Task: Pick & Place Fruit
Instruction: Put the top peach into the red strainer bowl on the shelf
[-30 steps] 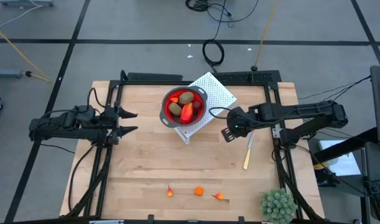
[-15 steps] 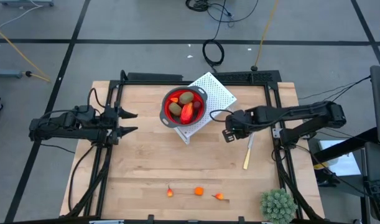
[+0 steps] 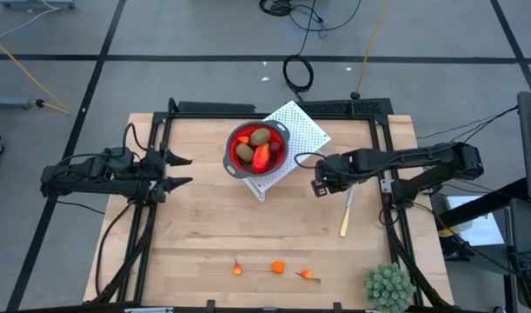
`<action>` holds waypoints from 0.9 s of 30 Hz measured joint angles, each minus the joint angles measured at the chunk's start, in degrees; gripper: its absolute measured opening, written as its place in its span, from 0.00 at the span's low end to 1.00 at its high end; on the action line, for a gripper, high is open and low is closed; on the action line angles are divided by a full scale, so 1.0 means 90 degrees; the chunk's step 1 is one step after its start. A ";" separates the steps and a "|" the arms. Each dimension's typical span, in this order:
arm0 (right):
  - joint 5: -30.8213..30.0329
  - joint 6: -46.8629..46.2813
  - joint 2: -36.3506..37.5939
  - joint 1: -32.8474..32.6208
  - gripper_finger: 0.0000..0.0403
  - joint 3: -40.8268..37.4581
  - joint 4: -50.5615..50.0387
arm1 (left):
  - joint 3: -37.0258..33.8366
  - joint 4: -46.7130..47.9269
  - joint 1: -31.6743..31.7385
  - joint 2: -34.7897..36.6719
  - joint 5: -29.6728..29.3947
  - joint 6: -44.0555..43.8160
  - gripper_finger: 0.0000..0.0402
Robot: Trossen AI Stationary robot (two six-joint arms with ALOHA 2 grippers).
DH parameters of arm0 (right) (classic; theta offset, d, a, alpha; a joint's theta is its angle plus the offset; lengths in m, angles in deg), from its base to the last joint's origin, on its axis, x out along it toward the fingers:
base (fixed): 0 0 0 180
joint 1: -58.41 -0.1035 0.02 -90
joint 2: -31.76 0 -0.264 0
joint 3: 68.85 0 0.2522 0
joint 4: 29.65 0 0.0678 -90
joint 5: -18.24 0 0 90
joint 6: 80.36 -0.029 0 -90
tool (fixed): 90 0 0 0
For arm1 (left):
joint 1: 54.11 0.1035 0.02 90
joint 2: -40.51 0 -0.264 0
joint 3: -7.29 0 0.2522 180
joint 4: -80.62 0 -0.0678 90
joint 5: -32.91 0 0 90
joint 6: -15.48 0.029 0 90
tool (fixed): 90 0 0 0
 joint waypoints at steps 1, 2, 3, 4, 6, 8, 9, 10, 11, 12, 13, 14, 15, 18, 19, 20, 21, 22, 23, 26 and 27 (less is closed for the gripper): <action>0.0000 0.0000 0.0000 0.0036 0.03 -0.0007 0.0065 | 0.0000 0.0000 0.0000 0.0000 0.0000 0.0001 0.67; -0.0002 0.0006 0.0000 0.0072 0.03 -0.0007 0.0093 | 0.0000 0.0000 -0.0002 0.0000 0.0001 0.0001 0.67; -0.0002 0.0010 0.0002 0.0110 0.03 -0.0004 0.0100 | 0.0000 0.0000 0.0000 0.0000 0.0000 0.0001 0.67; -0.0002 0.0012 0.0002 0.0147 0.03 -0.0006 0.0091 | 0.0000 0.0000 0.0000 0.0000 -0.0001 0.0001 0.67; -0.0002 0.0012 0.0002 0.0216 0.03 -0.0007 0.0057 | 0.0002 -0.0002 0.0000 0.0000 0.0002 0.0008 0.67; -0.0006 0.0012 0.0002 0.0275 0.04 -0.0007 0.0056 | 0.0002 -0.0002 0.0000 0.0000 0.0002 0.0010 0.67; -0.0006 0.0011 0.0002 0.0300 0.04 -0.0007 0.0058 | 0.0002 -0.0002 0.0000 0.0000 0.0002 0.0010 0.67; -0.0007 -0.0003 0.0002 0.0328 0.05 -0.0007 0.0058 | 0.0002 -0.0002 -0.0002 0.0000 0.0002 0.0010 0.67; -0.0007 -0.0029 0.0002 0.0358 0.05 -0.0007 0.0058 | 0.0002 -0.0002 0.0000 0.0000 0.0002 0.0010 0.67; -0.0007 -0.0045 0.0002 0.0380 0.06 -0.0007 0.0059 | 0.0002 -0.0003 -0.0002 0.0000 0.0002 0.0010 0.67; -0.0005 -0.0050 0.0002 0.0406 0.07 -0.0007 0.0062 | 0.0002 -0.0005 0.0000 0.0000 0.0002 0.0010 0.67; -0.0005 -0.0055 0.0002 0.0430 0.07 -0.0007 0.0066 | 0.0002 -0.0005 -0.0001 0.0000 0.0001 0.0013 0.67; -0.0005 -0.0056 0.0002 0.0446 0.08 -0.0007 0.0076 | 0.0002 -0.0005 0.0000 0.0000 0.0002 0.0013 0.67; -0.0005 -0.0035 0.0002 0.0491 0.10 -0.0007 0.0080 | 0.0002 -0.0005 -0.0002 0.0000 0.0000 0.0013 0.67; -0.0001 -0.0019 0.0002 0.0498 0.11 -0.0007 0.0080 | 0.0002 -0.0005 -0.0002 0.0000 0.0002 0.0013 0.67; 0.0005 -0.0002 0.0002 0.0498 0.12 -0.0007 0.0080 | 0.0002 -0.0005 -0.0001 0.0000 -0.0001 0.0013 0.67; 0.0007 0.0009 0.0002 0.0498 0.12 -0.0007 0.0080 | 0.0002 -0.0005 0.0000 0.0000 0.0002 0.0013 0.67; 0.0015 0.0063 0.0002 0.0498 0.13 -0.0007 0.0080 | 0.0002 -0.0005 0.0000 0.0000 0.0001 0.0015 0.67; 0.0015 0.0161 0.0002 0.0498 0.13 -0.0007 0.0080 | 0.0002 -0.0007 0.0000 0.0000 0.0002 0.0015 0.67; 0.0019 0.0306 0.0002 0.0498 0.13 -0.0007 0.0080 | 0.0002 -0.0007 0.0000 0.0000 -0.0001 0.0015 0.67; 0.0017 0.0290 0.0002 0.0498 0.13 -0.0007 0.0080 | 0.0002 -0.0007 0.0000 0.0000 -0.0001 0.0018 0.67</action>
